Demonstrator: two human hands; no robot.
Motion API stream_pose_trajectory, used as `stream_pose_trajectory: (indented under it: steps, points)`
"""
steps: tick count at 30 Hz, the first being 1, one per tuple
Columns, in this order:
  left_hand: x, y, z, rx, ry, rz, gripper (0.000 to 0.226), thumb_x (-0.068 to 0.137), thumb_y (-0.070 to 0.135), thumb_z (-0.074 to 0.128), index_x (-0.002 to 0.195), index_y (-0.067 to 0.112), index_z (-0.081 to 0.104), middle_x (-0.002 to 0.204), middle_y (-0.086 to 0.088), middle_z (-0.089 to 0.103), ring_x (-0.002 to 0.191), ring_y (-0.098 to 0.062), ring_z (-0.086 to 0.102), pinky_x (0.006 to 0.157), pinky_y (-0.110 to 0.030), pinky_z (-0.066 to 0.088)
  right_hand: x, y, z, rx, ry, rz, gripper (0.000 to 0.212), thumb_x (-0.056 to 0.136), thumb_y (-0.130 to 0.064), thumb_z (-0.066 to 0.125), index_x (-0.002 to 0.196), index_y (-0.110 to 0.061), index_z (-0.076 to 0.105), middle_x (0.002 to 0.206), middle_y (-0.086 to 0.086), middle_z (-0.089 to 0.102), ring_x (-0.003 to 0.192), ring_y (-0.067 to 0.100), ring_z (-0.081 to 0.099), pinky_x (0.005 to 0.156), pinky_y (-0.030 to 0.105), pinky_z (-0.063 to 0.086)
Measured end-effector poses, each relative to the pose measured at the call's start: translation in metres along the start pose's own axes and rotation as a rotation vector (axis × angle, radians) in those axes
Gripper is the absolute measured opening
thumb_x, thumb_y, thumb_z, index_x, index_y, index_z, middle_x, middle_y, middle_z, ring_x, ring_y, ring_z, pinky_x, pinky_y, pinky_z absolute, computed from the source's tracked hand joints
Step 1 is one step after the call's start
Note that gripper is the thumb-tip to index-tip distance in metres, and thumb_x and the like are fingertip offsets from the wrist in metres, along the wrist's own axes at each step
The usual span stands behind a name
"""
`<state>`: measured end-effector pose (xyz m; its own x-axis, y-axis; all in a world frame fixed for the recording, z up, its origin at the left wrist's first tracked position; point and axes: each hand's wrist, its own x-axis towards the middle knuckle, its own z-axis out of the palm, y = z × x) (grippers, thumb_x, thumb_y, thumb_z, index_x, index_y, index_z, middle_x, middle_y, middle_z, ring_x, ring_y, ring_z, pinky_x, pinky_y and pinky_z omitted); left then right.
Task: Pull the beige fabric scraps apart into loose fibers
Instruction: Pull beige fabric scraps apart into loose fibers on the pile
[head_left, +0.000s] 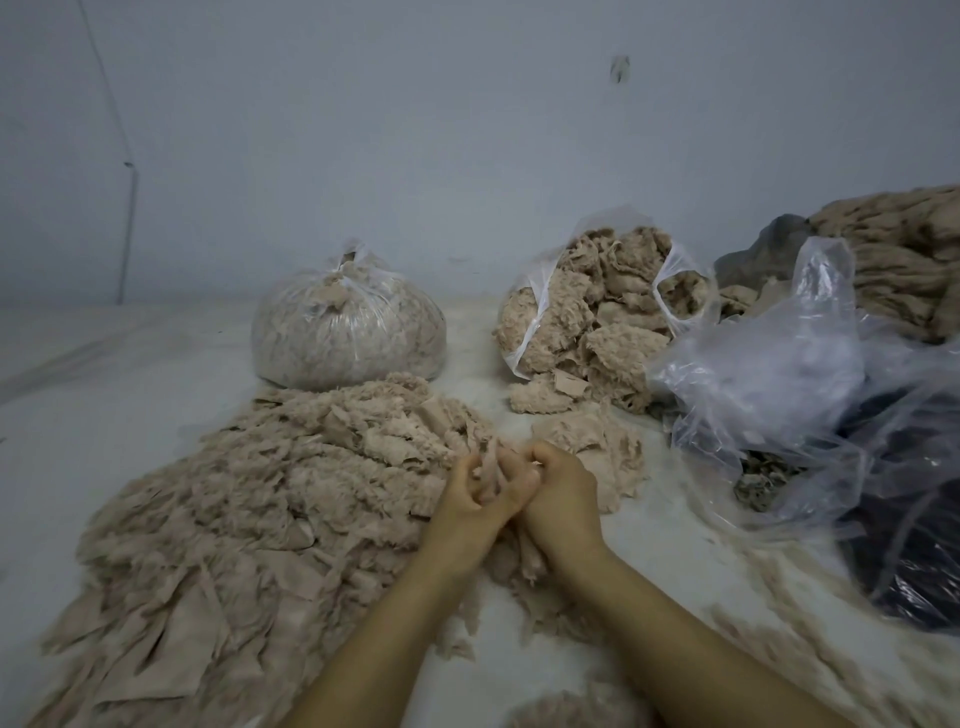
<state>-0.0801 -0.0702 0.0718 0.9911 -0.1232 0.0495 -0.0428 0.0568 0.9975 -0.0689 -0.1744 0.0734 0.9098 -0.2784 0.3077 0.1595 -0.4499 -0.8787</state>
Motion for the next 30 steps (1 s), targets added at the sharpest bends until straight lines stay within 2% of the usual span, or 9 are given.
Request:
stream_pose_trajectory:
  steps: [3,5,11,14,17,20,24,27,30]
  points:
    - [0.007,-0.001,-0.003,-0.018,0.109,0.045,0.010,0.091,0.014,0.060,0.100,0.011,0.063,0.085,-0.005,0.072,0.073,-0.015,0.068,0.064,-0.021,0.053,0.005,-0.002,-0.002,0.123,-0.006,0.046,0.030,0.087,-0.034,0.065,0.060,-0.021,0.063,0.049,-0.013,0.057,0.049,-0.002,0.050,0.049,0.012,0.035]
    - [0.010,0.000,-0.009,0.053,0.164,0.024,0.017,0.096,0.006,0.050,0.084,0.007,0.063,0.071,-0.005,0.065,0.061,-0.014,0.058,0.056,-0.020,0.047,0.006,0.001,-0.005,0.170,-0.020,0.059,0.027,0.086,-0.034,0.068,0.061,-0.022,0.066,0.052,-0.015,0.060,0.053,-0.003,0.052,0.053,0.013,0.037]
    - [0.010,0.007,-0.009,-0.010,0.018,-0.094,0.029,0.094,0.026,0.056,0.102,0.001,0.069,0.092,-0.015,0.073,0.086,-0.026,0.069,0.080,-0.033,0.052,0.005,0.001,-0.004,0.135,-0.032,0.008,0.034,0.090,-0.039,0.060,0.069,-0.014,0.070,0.064,0.002,0.067,0.063,0.015,0.060,0.063,0.025,0.046]
    - [0.016,0.007,-0.011,-0.091,0.083,-0.055,0.019,0.095,0.008,0.051,0.097,0.009,0.070,0.083,-0.006,0.075,0.077,-0.017,0.070,0.068,-0.025,0.055,0.003,0.004,-0.004,0.053,-0.050,-0.061,0.040,0.097,-0.044,0.044,0.063,-0.026,0.053,0.055,-0.013,0.054,0.056,0.003,0.047,0.056,0.015,0.036]
    - [0.016,0.009,-0.013,-0.122,0.067,-0.088,0.027,0.095,0.002,0.048,0.087,0.019,0.067,0.071,0.005,0.073,0.065,-0.004,0.069,0.055,-0.015,0.051,0.000,0.011,-0.006,0.040,-0.099,-0.054,0.029,0.099,-0.045,0.038,0.084,-0.029,0.058,0.075,-0.015,0.058,0.074,-0.002,0.051,0.064,0.006,0.036]
    - [0.020,0.009,-0.025,-0.181,0.173,-0.129,0.023,0.097,0.010,0.049,0.113,0.008,0.065,0.091,-0.009,0.073,0.077,-0.015,0.069,0.063,-0.025,0.054,-0.003,0.022,-0.019,0.029,-0.095,-0.013,0.045,0.096,-0.051,0.032,0.102,-0.021,0.065,0.093,-0.013,0.063,0.090,0.005,0.055,0.070,0.006,0.034]
    - [0.027,0.012,-0.049,-0.153,0.171,-0.136,0.023,0.095,0.018,0.054,0.110,0.007,0.067,0.086,-0.008,0.075,0.076,-0.019,0.071,0.060,-0.025,0.056,-0.010,0.019,-0.041,-0.204,-0.329,0.002,0.069,0.076,-0.076,0.020,0.100,-0.030,0.065,0.090,-0.017,0.061,0.089,0.004,0.057,0.070,0.013,0.035]
    - [0.025,0.016,-0.035,-0.192,-0.019,-0.189,0.023,0.093,0.017,0.056,0.108,0.003,0.068,0.093,-0.017,0.073,0.081,-0.026,0.072,0.061,-0.028,0.057,-0.013,0.006,-0.032,-0.091,-0.440,0.068,0.053,0.073,-0.081,0.036,0.091,-0.036,0.058,0.090,-0.019,0.061,0.082,-0.005,0.055,0.066,0.014,0.039]
    - [0.026,0.017,-0.023,-0.187,0.068,-0.135,0.023,0.094,0.021,0.055,0.098,0.004,0.070,0.082,-0.015,0.073,0.070,-0.025,0.070,0.059,-0.030,0.056,-0.015,0.001,-0.018,0.264,-0.556,0.154,0.025,0.087,-0.044,0.064,0.073,-0.024,0.059,0.065,-0.009,0.062,0.056,0.005,0.055,0.053,0.016,0.041]
